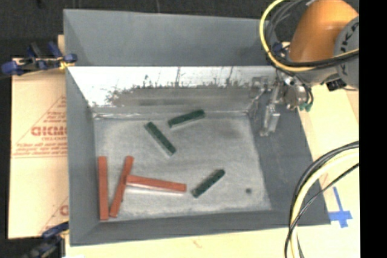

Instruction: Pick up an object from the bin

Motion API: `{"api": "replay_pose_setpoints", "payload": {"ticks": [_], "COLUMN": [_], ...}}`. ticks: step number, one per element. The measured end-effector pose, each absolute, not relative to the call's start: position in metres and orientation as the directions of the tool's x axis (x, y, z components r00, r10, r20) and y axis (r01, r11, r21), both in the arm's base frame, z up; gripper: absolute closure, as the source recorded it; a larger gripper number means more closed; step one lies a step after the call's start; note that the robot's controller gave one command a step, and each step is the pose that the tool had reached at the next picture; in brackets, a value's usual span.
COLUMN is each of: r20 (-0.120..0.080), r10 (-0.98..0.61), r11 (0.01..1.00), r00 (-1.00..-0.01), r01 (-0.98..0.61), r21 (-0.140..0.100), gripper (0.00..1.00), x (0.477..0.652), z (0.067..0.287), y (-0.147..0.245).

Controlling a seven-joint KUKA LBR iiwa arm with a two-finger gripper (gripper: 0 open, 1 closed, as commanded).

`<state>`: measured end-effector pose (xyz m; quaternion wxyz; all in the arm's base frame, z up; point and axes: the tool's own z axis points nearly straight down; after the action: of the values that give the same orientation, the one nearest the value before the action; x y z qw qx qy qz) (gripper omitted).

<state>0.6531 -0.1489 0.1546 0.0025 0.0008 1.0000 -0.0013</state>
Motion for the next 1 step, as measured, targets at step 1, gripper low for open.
{"api": "replay_pose_setpoints", "payload": {"ticks": [1], "r20": [-0.004], "r10": [-0.105], "r11": [0.994], "r00": [-0.994], "r01": [-0.105], "r21": [-0.002], "gripper": [0.00], "x": [0.5852], "z": [0.0730], "y": [-0.0798]}}
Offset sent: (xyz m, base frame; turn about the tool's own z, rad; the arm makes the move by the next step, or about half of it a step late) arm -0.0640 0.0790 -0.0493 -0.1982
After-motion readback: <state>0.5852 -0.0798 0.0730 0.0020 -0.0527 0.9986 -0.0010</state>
